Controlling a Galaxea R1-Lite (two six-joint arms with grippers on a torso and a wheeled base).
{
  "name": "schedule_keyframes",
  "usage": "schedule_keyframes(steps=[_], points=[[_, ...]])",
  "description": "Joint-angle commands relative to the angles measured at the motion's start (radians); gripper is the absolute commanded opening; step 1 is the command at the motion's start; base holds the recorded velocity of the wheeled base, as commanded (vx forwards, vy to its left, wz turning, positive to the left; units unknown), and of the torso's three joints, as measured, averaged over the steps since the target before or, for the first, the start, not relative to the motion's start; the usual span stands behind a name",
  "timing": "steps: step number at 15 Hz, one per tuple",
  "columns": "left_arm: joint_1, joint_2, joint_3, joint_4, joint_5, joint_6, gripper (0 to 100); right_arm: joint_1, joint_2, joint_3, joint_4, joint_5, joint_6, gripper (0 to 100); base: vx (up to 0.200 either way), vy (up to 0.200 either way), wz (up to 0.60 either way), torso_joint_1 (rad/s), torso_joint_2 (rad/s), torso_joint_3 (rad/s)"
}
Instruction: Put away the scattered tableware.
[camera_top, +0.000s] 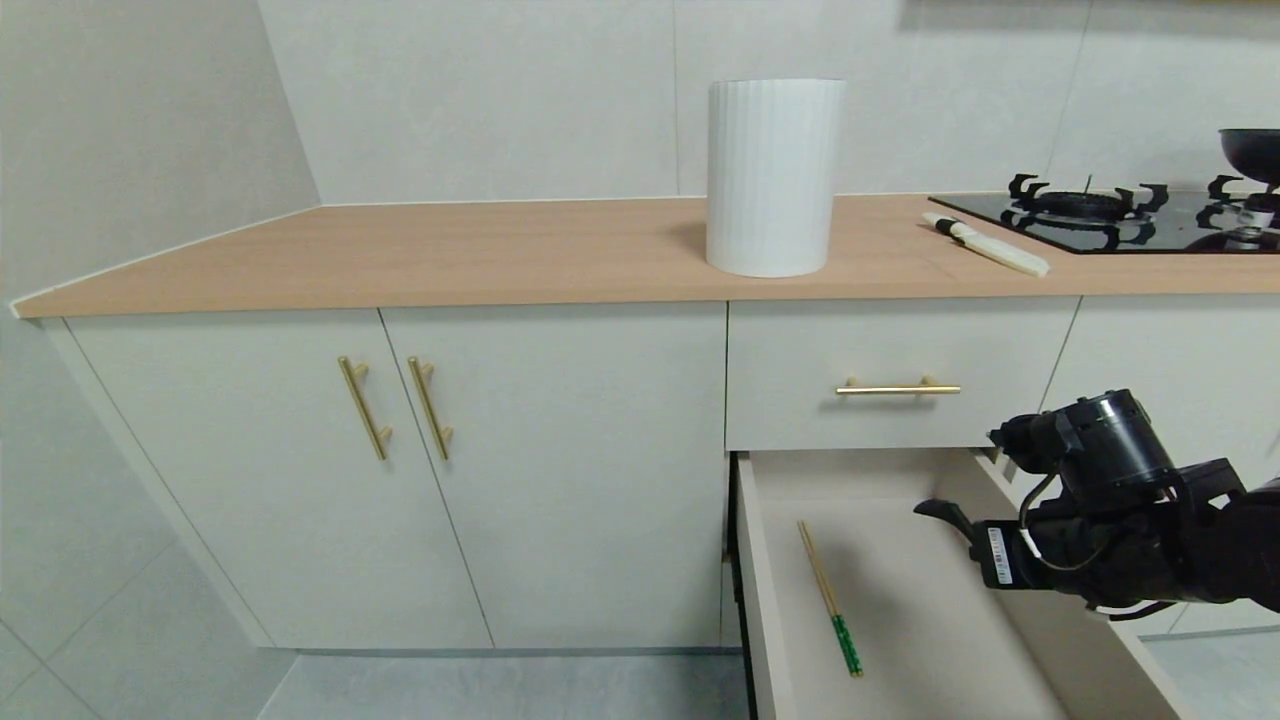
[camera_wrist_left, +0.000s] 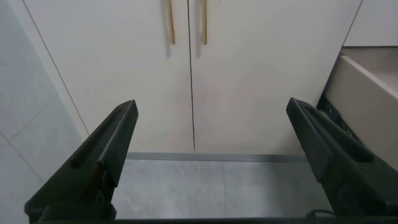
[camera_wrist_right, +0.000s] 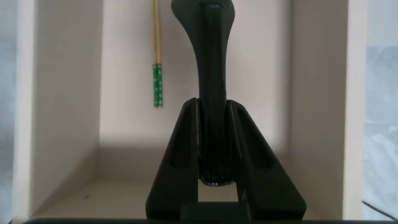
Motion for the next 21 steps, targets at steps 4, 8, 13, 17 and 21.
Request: schedule_keyframes(steps=[4,8,13,17,21], points=[[0.000,0.000,0.000,0.000,0.001,-0.001,100,0.001,0.054,-0.001,-0.035,0.001,-0.002,0,0.000,0.000,0.00,-0.008,0.02,0.026],[0.000,0.000,0.000,0.000,0.001,-0.001,100,0.008,0.237,0.016,-0.331,-0.004,-0.002,0,0.000,0.000,0.00,0.000,0.00,0.000],[0.000,0.000,0.000,0.000,0.001,-0.001,100,-0.032,0.580,-0.096,-0.563,-0.004,-0.051,0,0.000,0.000,0.00,0.000,0.00,0.000],[0.000,0.000,0.000,0.000,0.001,-0.001,100,-0.032,0.705,-0.143,-0.572,-0.021,-0.055,0,0.000,0.000,0.00,0.000,0.00,0.000],[0.000,0.000,0.000,0.000,0.001,-0.001,100,-0.049,0.757,-0.177,-0.563,-0.039,-0.063,0,0.000,0.000,0.00,0.000,0.00,0.000]])
